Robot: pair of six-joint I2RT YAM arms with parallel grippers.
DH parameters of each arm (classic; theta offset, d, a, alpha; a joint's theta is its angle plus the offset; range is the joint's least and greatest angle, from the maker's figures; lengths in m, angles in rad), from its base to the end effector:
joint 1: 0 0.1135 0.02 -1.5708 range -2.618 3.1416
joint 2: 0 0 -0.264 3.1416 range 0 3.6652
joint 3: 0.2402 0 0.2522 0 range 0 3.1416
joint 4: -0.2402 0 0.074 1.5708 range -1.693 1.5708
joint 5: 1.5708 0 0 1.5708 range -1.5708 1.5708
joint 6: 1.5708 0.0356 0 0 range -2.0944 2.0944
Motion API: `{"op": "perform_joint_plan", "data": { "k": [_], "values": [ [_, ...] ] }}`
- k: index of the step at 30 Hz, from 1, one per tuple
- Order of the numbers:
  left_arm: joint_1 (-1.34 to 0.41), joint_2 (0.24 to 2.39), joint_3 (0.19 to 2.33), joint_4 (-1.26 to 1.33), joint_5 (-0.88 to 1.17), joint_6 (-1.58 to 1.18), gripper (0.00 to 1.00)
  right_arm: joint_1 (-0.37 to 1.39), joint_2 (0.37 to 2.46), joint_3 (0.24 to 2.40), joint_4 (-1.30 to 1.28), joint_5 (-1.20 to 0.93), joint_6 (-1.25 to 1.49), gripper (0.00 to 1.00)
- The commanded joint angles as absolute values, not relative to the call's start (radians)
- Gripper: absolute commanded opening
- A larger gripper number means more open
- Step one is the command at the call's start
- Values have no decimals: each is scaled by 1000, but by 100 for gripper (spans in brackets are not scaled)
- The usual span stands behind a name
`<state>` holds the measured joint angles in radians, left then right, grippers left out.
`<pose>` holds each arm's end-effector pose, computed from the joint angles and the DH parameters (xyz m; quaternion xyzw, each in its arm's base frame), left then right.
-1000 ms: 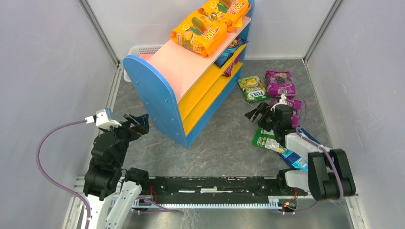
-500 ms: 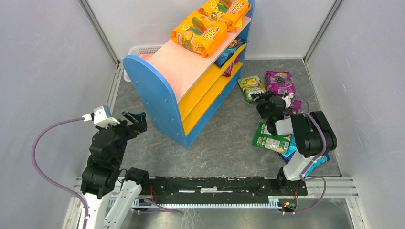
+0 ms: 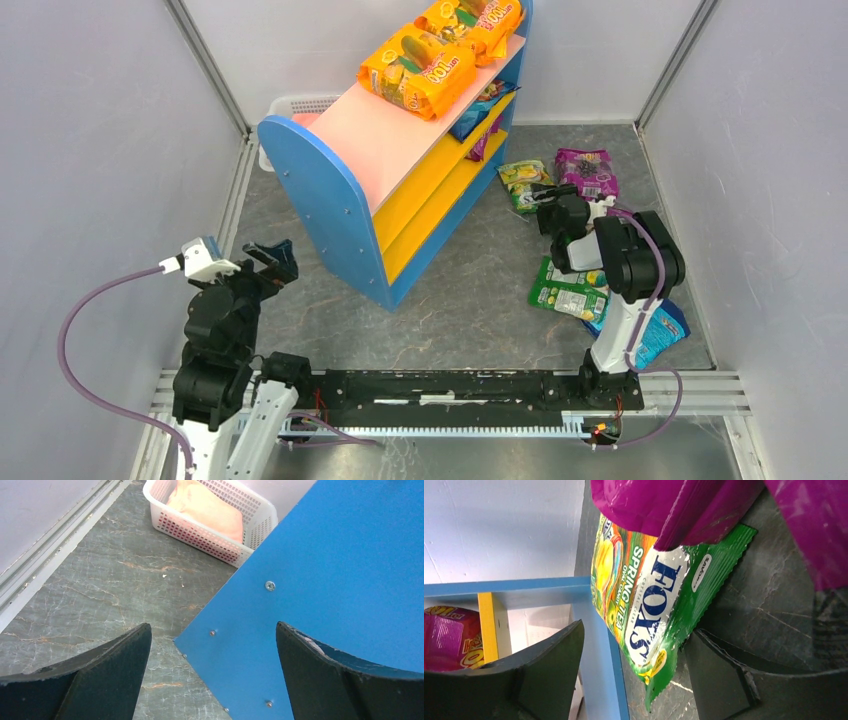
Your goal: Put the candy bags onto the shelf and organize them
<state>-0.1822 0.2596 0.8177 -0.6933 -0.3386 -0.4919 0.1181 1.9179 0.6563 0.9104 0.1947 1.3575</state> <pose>0.0488 0.0030 0.3474 -0.2240 0.7165 -0.0946 0.6538 0.3422 0.0337 0.1092 0.5192 0.6318 0.3245 0.4754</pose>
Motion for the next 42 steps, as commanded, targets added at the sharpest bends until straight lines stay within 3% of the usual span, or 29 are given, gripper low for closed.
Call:
{"op": "perform_joint_plan", "data": {
  "k": [1,5,19,22,28,42],
  "values": [
    [-168,276,814,-659,-342,-460,100,122,1961,694,860,267,1404,75],
    [-161,273,812,-658,-342,-462,100,122,1997,698,913,264,1401,66],
    [-163,247,807,-657,-340,-466,100,123,1971,693,1015,173,1307,9],
    [-173,235,807,-657,-341,-466,100,125,1926,643,1046,132,1308,2],
    [-175,206,803,-656,-348,-466,100,143,1773,558,1016,36,1245,0],
    [-199,158,796,-657,-357,-472,100,187,1338,494,436,-182,791,1]
  ]
}}
